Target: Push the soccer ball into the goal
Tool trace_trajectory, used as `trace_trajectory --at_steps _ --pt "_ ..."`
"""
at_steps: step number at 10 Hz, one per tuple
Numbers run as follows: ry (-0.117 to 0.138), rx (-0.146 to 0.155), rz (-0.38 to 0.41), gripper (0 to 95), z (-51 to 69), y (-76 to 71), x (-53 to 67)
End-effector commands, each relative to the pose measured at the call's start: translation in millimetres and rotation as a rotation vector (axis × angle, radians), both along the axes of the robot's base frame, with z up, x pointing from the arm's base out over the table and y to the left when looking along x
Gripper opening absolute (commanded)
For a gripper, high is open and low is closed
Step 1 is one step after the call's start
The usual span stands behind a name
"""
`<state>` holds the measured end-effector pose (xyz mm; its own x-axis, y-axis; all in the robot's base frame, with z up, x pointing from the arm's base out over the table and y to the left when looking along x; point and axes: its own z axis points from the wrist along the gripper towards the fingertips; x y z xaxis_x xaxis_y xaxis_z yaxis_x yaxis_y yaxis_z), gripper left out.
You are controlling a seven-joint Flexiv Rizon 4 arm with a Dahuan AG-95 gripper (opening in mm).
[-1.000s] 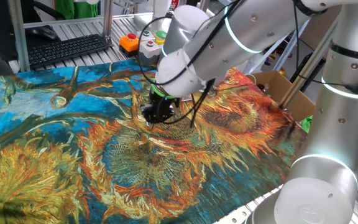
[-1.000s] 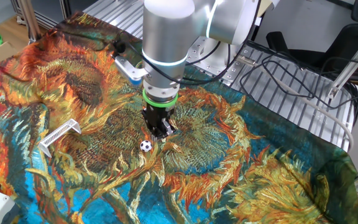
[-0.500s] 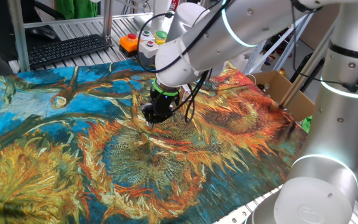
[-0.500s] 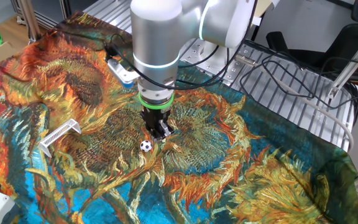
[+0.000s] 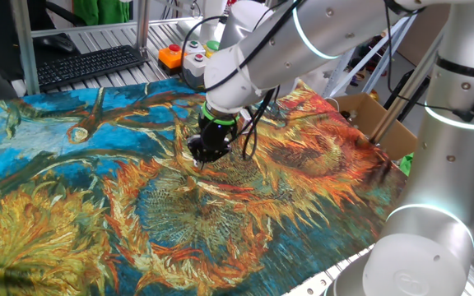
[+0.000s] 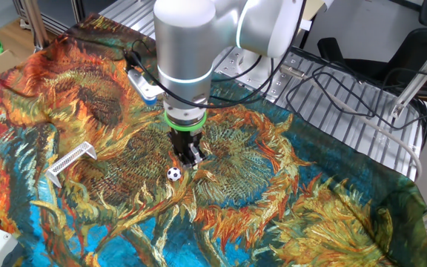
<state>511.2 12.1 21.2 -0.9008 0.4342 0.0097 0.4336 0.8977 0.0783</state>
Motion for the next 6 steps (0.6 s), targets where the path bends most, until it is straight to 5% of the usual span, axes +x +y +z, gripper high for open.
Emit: trace_trajectory --at_steps 1,6 --pt "-0.004 -0.003 0.001 0.0 -4.4 -1.1 3.1" --pt "-0.014 -0.003 -0.032 0.0 -9.2 -2.4 25.7"
